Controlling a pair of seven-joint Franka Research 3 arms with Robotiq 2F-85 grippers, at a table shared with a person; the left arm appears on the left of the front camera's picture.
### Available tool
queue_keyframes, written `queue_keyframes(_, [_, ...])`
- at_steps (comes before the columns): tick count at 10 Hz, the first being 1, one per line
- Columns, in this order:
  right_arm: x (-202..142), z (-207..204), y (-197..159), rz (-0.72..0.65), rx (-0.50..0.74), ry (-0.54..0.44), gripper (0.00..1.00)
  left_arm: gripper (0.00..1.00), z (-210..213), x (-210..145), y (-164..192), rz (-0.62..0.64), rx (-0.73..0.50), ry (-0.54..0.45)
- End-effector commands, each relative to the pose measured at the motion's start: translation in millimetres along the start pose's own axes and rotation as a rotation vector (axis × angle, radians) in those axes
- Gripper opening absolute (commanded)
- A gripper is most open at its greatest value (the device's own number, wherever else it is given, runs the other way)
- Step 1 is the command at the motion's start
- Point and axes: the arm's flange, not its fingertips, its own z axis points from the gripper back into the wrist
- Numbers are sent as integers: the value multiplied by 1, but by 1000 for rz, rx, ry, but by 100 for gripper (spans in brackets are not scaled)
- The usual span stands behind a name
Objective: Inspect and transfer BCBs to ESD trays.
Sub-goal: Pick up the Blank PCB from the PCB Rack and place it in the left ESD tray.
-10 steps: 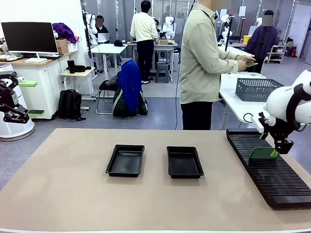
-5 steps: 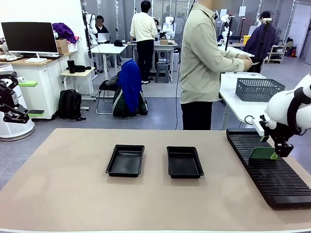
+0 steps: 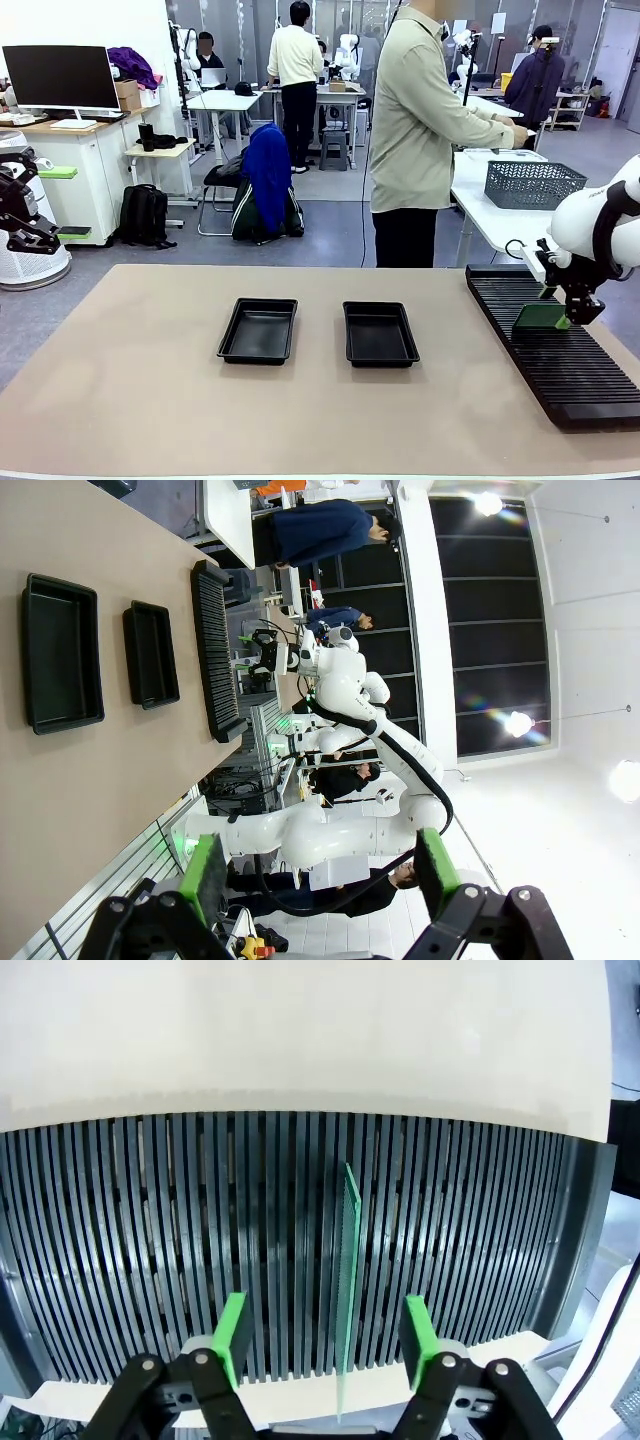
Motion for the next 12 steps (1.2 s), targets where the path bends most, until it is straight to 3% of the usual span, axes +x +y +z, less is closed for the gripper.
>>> queue_keyframes(1, [-5, -4, 0, 11, -21, -18, 75, 100, 1, -1, 0, 0, -1, -2])
queue_keyframes(12, [-2, -3, -7, -3, 13, -2, 43, 100, 1, -1, 0, 0, -1, -2])
